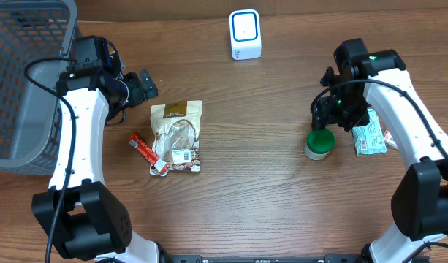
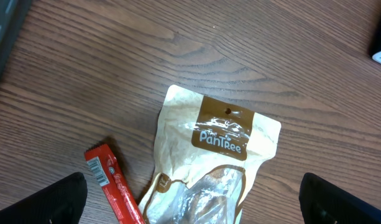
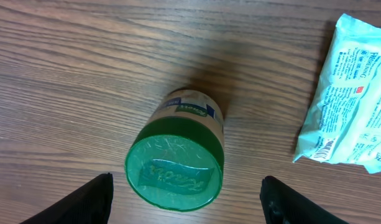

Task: Scan the item barcode
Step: 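Release the wipes packet and move the right gripper over the green jar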

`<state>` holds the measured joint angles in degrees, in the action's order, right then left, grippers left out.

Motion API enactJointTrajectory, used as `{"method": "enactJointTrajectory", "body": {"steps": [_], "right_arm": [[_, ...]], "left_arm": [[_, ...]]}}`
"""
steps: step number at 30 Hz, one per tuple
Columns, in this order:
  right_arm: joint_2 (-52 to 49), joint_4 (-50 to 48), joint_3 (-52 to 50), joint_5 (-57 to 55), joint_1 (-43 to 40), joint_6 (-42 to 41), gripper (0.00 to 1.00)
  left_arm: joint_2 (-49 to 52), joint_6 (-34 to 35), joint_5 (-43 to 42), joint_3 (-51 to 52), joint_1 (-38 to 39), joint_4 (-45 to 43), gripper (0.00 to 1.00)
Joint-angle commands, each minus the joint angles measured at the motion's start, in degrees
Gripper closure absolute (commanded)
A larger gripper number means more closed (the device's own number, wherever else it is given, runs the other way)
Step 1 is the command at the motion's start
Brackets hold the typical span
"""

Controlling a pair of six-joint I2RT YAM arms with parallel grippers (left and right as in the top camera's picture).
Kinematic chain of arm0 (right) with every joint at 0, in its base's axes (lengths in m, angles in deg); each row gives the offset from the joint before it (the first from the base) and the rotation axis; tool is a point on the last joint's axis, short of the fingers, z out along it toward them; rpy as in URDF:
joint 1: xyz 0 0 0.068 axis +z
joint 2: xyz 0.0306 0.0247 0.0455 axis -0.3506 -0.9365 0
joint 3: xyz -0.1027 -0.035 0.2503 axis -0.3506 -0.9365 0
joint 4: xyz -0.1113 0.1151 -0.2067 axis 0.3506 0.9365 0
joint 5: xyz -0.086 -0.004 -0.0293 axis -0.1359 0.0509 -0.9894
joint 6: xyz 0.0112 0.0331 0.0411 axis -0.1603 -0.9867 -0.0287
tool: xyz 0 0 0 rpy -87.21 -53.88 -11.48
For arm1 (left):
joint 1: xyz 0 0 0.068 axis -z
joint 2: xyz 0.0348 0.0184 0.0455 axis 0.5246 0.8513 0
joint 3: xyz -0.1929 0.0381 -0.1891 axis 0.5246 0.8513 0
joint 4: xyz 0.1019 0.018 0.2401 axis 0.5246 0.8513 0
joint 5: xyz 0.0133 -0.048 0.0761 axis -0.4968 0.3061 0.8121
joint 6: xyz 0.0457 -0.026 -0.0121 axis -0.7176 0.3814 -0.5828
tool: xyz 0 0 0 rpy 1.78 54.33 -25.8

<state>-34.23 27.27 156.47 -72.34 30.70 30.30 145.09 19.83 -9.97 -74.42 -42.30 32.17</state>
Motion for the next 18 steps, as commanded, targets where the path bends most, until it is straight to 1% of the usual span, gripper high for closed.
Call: {"method": "enactJointTrajectory", "body": {"steps": [1, 4, 10, 13, 15, 18], "right_arm": [[0.2, 0.3, 0.7, -1.7, 0.8, 1.2, 0.23], [0.2, 1.6, 0.7, -1.6, 1.6, 3.6, 0.22], [0.2, 1.2, -1.5, -1.7, 2.8, 4.0, 0.21], [0.2, -1.0, -4.5, -1.7, 3.2, 4.8, 0.19], [0.2, -3.1, -6.3, -1.7, 3.3, 5.6, 0.16], [0.2, -5.9, -8.4, -1.7, 3.3, 5.6, 0.15]], "left_arm": [[-0.4, 0.7, 0.2, -0.8, -0.2, 0.0, 0.00], [-0.4, 0.7, 0.2, -0.8, -0.2, 0.0, 0.00], [-0.4, 0.7, 0.2, -0.8, -0.2, 0.0, 0.00], [-0.4, 0.7, 0.2, -0.8, -0.2, 0.0, 0.00], [-0.4, 0.7, 0.2, -0.8, -0.2, 0.0, 0.00], [-0.4, 0.7, 0.2, -0.8, -0.2, 0.0, 0.00]]}}
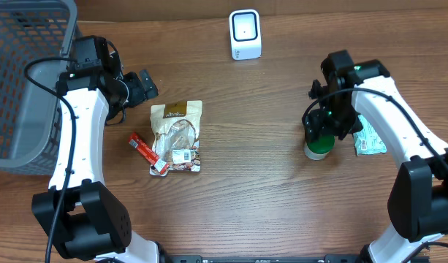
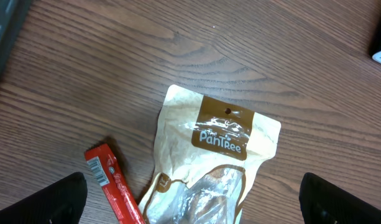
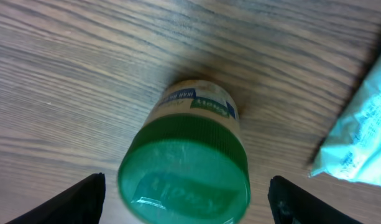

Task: Scan the item barcode
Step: 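Release the wipes packet and move the right gripper over the green jar, then lower the right gripper around the green-lidded jar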

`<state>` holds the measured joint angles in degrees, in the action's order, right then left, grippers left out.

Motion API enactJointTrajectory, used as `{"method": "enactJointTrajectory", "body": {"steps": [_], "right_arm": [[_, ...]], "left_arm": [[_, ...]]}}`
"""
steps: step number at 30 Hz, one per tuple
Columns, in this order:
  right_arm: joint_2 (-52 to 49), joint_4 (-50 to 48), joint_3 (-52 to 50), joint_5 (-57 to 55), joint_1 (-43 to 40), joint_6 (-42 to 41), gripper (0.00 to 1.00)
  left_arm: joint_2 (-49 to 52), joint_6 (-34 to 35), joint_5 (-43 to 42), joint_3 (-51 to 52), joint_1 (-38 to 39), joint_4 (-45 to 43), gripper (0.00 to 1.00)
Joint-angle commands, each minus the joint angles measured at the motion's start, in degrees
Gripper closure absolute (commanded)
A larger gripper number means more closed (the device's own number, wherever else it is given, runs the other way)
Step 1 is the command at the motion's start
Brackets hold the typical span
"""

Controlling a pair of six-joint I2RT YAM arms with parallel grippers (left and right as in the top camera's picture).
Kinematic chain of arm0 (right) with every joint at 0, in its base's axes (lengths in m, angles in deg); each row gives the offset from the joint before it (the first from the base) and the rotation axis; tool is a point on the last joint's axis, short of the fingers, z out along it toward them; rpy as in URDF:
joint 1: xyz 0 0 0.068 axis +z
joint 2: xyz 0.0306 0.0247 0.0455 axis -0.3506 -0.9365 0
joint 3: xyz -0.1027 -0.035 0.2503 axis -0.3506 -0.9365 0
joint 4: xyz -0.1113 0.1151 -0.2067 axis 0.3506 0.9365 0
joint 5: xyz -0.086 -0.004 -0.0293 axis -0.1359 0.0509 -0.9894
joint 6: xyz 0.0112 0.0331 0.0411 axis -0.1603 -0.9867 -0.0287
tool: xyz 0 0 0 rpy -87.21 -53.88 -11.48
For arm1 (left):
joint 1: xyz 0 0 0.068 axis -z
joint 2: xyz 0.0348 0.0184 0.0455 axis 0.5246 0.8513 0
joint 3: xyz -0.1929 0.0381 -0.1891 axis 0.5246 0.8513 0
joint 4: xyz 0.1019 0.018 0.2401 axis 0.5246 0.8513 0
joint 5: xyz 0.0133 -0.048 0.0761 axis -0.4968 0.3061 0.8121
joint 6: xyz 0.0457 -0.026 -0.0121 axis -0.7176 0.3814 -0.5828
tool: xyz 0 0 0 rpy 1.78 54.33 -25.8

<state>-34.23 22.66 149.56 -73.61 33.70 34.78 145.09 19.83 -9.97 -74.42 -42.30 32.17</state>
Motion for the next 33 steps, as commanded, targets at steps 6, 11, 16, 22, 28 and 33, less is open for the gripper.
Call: {"method": "enactJointTrajectory", "body": {"steps": [6, 11, 16, 22, 28, 33], "right_arm": [[0.2, -2.5, -2.4, 0.1, 0.3, -0.2, 0.21], [0.2, -3.1, -2.4, 0.3, 0.3, -7.0, 0.30], [0.2, -3.0, -2.5, 0.3, 0.3, -12.7, 0.30], [0.2, -4.3, -2.5, 1.8, 0.3, -29.8, 0.31], [0.2, -8.6, -2.5, 9.5, 1.2, -43.7, 0.24], [0.2, -11.8, -2.5, 13.3, 3.4, -54.2, 0.22]], "left_arm": [[-0.4, 0.7, 0.2, -0.8, -0.2, 0.0, 0.00], [-0.4, 0.7, 0.2, -0.8, -0.2, 0.0, 0.00], [-0.4, 0.7, 0.1, -0.8, -0.2, 0.0, 0.00], [-0.4, 0.7, 0.1, -0.8, -0.3, 0.0, 0.00], [-0.4, 0.7, 0.2, -0.8, -0.2, 0.0, 0.00], [-0.4, 0.7, 0.2, -0.8, -0.2, 0.0, 0.00]]}}
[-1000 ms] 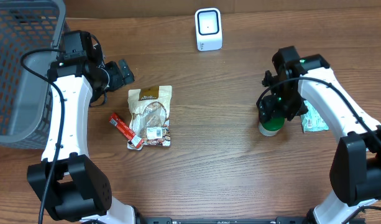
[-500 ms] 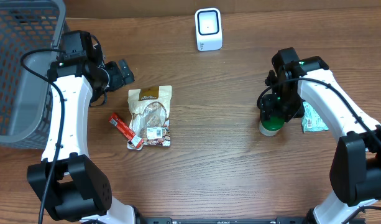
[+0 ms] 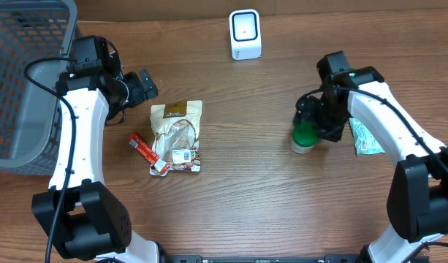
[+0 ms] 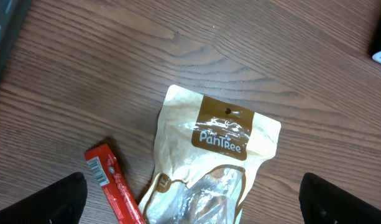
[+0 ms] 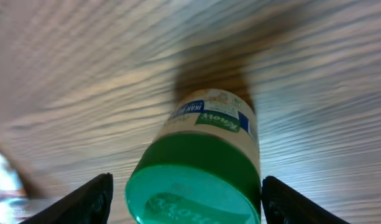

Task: Scan the item barcode
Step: 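Lower the right gripper around the green-lidded jar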

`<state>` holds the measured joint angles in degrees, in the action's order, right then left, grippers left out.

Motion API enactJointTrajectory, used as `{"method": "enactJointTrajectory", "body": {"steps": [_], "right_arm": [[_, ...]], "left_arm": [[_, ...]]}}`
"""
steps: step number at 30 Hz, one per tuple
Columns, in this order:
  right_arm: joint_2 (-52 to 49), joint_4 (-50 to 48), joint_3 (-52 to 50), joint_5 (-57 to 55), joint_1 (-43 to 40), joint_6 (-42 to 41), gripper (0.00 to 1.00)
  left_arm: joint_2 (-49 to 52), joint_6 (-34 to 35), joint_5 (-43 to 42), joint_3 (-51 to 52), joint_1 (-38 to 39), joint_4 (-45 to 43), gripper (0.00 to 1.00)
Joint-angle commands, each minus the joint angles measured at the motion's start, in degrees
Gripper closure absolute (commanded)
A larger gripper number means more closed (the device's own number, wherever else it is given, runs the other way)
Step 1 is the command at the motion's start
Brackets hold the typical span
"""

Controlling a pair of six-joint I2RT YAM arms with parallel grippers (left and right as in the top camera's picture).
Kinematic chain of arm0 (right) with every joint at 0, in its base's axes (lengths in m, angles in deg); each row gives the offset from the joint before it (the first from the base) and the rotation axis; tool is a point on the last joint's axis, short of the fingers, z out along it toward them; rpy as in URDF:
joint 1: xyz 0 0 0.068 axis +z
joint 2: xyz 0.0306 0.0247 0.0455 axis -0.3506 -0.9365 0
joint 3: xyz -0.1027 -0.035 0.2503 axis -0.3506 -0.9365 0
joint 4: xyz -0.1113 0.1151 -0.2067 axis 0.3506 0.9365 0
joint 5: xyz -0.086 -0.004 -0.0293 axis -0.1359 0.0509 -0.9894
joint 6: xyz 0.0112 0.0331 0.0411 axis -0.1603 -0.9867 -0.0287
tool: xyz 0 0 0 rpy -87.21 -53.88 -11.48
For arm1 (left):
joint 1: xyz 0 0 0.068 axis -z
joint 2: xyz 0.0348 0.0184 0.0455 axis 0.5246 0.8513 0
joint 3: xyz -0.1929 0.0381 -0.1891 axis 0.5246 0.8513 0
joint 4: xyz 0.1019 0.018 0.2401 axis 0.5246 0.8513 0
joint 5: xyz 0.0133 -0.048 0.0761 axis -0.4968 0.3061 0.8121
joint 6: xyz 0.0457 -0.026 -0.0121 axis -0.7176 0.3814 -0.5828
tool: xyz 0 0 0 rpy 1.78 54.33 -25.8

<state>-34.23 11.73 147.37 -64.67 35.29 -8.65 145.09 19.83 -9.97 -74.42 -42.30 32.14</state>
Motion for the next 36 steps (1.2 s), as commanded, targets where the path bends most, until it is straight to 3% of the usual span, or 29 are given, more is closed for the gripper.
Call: {"method": "enactJointTrajectory", "body": {"steps": [1, 5, 14, 15, 16, 24, 29, 36], "right_arm": [[0.2, -1.4, -0.3, 4.3, 2.4, -12.7, 0.22], [0.2, -2.8, 0.1, 4.2, 3.2, -12.2, 0.20], [0.2, -1.5, 5.8, -0.6, 2.5, 14.8, 0.18], [0.2, -3.2, 5.8, -0.6, 2.5, 18.2, 0.14], [0.2, -3.7, 5.8, -0.6, 2.5, 21.0, 0.00], [0.2, -3.6, 5.7, -0.6, 5.3, 41.5, 0.00], [0.2, -2.1, 4.6, -14.8, 9.0, 44.4, 0.00], [0.2, -2.8, 2.5, -15.3, 9.8, 44.6, 0.00]], "left_arm": [[-0.4, 0.7, 0.2, -0.8, -0.2, 0.0, 0.00], [-0.4, 0.7, 0.1, -0.8, -0.2, 0.0, 0.00], [-0.4, 0.7, 0.1, -0.8, -0.2, 0.0, 0.00], [-0.4, 0.7, 0.1, -0.8, -0.2, 0.0, 0.00], [-0.4, 0.7, 0.1, -0.8, -0.2, 0.0, 0.00], [-0.4, 0.7, 0.1, -0.8, -0.2, 0.0, 0.00], [-0.4, 0.7, 0.2, -0.8, -0.2, 0.0, 0.00], [-0.4, 0.7, 0.1, -0.8, -0.2, 0.0, 0.00]]}}
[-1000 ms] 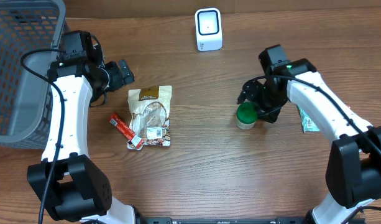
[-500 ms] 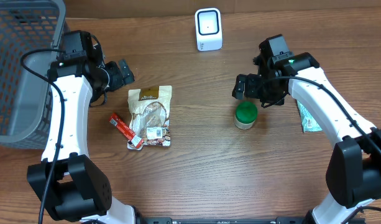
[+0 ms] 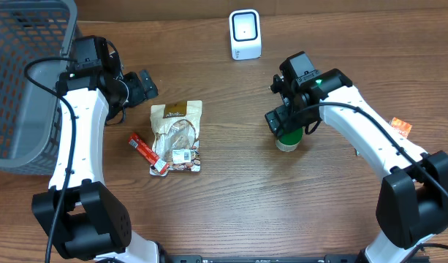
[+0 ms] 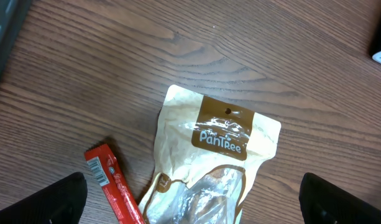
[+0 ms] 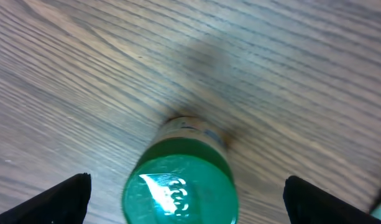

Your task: Scan the item barcode

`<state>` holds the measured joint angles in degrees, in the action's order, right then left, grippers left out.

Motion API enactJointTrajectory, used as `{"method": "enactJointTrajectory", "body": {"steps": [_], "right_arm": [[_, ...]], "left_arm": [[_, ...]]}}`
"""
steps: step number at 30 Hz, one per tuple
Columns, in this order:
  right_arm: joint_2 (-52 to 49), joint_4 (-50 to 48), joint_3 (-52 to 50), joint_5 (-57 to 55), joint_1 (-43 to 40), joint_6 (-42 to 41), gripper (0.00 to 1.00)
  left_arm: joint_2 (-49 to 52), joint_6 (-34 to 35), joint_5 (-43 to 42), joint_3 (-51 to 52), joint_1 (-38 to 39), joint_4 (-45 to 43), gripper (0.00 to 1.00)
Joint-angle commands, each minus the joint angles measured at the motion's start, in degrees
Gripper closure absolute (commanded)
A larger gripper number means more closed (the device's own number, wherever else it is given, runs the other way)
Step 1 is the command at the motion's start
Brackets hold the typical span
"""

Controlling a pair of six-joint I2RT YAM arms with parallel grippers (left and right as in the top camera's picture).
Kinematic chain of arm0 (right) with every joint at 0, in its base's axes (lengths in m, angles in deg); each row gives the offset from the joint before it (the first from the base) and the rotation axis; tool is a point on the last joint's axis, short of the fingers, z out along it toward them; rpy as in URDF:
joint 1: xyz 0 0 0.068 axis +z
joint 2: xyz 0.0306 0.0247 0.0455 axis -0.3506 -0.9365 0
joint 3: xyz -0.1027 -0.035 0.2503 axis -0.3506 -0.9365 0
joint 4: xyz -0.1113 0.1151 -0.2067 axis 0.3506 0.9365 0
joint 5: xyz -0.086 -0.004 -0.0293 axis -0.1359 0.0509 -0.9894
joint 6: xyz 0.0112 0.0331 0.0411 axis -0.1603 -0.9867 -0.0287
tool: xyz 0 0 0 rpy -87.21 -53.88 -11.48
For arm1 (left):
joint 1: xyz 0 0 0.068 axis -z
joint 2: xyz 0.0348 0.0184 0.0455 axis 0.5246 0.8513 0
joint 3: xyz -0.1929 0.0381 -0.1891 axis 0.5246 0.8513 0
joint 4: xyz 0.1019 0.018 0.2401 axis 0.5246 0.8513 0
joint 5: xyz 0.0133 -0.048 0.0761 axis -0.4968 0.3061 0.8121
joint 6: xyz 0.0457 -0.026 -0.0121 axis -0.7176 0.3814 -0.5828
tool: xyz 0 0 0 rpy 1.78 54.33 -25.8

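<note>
A jar with a green lid stands upright on the wooden table, below and right of the white barcode scanner. My right gripper hangs over the jar. In the right wrist view the green lid lies between the fingers of the right gripper, which are spread wide with a gap on each side. My left gripper is open above the top edge of a cream and brown snack pouch. In its own view the left gripper holds nothing.
A red snack bar lies at the pouch's left edge. A grey mesh basket fills the far left. An orange packet lies at the right, beside the right arm.
The jar and my right gripper stand a little further left, nearer the scanner. The right fingers are spread wider than before. The left arm is unchanged.
The jar first stood at the right next to a teal packet, with my right gripper above it. At each later moment jar and gripper were further left, away from the packet. The jar now stands below and right of the scanner. The left arm never moved.
</note>
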<state>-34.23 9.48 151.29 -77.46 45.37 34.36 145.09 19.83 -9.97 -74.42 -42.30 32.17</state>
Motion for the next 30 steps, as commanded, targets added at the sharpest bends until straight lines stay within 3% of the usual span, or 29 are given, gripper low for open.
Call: {"method": "enactJointTrajectory", "body": {"steps": [1, 9, 15, 19, 23, 27, 30], "right_arm": [[0.2, -1.0, -2.1, -2.5, -0.2, 1.5, 0.00], [0.2, -3.9, -6.1, 0.9, -0.1, 1.5, 0.03], [0.2, -4.0, -6.4, 0.9, -0.1, 0.1, 0.32], [0.2, -4.0, -6.4, 0.9, -0.1, -5.2, 0.35], [0.2, -3.9, -6.4, 0.9, -0.1, -19.1, 0.37], [0.2, -3.9, -6.5, 0.9, -0.1, -34.9, 0.21], [0.2, -2.9, -6.5, 0.9, -0.1, -42.3, 0.13]], "left_arm": [[-0.4, 0.7, 0.2, -0.8, -0.2, 0.0, 0.00], [-0.4, 0.7, 0.2, -0.8, -0.2, 0.0, 0.01], [-0.4, 0.7, 0.1, -0.8, -0.2, 0.0, 0.00], [-0.4, 0.7, 0.2, -0.8, -0.2, 0.0, 0.00], [-0.4, 0.7, 0.2, -0.8, -0.2, 0.0, 0.00], [-0.4, 0.7, 0.2, -0.8, -0.2, 0.0, 0.00], [-0.4, 0.7, 0.2, -0.8, -0.2, 0.0, 0.00]]}}
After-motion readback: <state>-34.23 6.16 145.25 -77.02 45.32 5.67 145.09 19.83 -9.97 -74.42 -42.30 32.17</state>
